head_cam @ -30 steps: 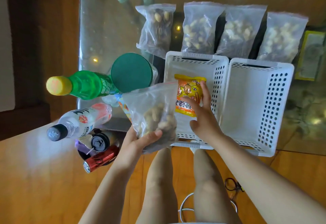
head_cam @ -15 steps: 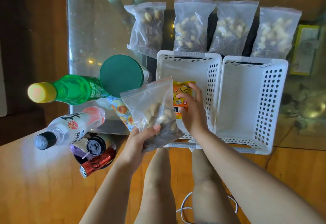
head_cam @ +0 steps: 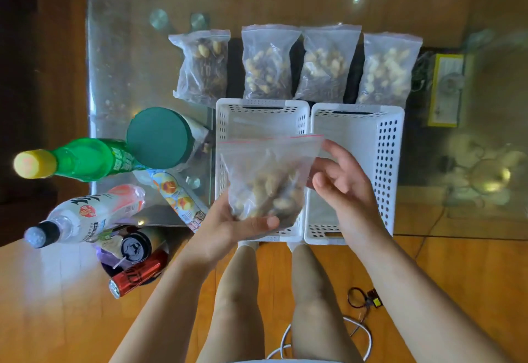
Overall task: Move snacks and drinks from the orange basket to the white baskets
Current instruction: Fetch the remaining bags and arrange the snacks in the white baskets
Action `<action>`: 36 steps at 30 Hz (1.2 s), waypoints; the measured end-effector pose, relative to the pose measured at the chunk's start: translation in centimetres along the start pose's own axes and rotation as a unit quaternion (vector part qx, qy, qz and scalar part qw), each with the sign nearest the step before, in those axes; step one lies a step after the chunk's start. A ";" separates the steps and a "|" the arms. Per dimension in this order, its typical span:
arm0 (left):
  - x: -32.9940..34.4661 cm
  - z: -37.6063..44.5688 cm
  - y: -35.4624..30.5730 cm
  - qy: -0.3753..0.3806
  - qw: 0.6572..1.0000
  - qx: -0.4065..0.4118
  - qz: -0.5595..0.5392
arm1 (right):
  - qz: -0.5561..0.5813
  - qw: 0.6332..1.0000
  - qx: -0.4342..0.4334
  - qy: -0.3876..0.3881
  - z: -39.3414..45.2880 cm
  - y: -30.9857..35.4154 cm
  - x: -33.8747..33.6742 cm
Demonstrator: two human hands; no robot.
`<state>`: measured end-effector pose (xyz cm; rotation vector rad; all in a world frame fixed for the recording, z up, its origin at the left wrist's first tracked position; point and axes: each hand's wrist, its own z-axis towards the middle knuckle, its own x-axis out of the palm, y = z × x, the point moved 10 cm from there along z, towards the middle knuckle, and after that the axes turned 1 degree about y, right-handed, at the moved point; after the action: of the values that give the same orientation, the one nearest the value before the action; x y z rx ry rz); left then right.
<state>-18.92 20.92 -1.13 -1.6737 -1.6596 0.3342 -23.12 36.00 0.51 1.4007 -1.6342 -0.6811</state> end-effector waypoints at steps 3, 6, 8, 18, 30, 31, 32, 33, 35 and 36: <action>5.6 1.8 -1.3 0.060 0.998 0.029 0.021 | 0.012 0.996 -0.066 -0.058 -2.0 3.3 -4.1; 9.7 4.1 -0.8 0.087 0.995 0.032 0.039 | 0.018 0.990 -0.090 -0.111 -3.5 4.4 -8.7; 10.7 5.7 0.0 0.079 0.995 0.022 0.057 | 0.010 0.988 -0.099 -0.117 -3.7 4.3 -10.6; 8.9 9.9 -1.0 -0.195 0.872 0.121 0.433 | -0.389 0.914 -0.005 -0.117 0.6 -2.6 -16.2; 10.9 7.9 -3.5 -0.159 0.838 0.181 0.489 | -0.425 0.885 -0.115 -0.150 -0.6 2.0 -16.2; 10.6 8.2 -3.3 -0.158 0.844 0.170 0.483 | -0.435 0.881 -0.122 -0.142 -0.5 2.2 -16.2; 10.2 8.6 -2.9 -0.155 0.849 0.153 0.481 | -0.446 0.877 -0.121 -0.135 -0.3 2.1 -16.2; 10.0 9.0 -2.6 -0.153 0.850 0.139 0.485 | -0.452 0.875 -0.114 -0.130 -0.1 1.9 -16.4; 9.9 9.9 -2.6 -0.153 0.844 0.137 0.495 | -0.448 0.880 -0.090 -0.131 0.7 1.4 -16.9; 10.0 10.2 -3.0 -0.156 0.841 0.144 0.498 | -0.443 0.882 -0.083 -0.136 1.2 1.5 -17.2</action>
<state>-26.56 33.23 -3.13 -2.1814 -0.7073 1.3390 -24.77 52.78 -3.20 1.9767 -1.0104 -1.5555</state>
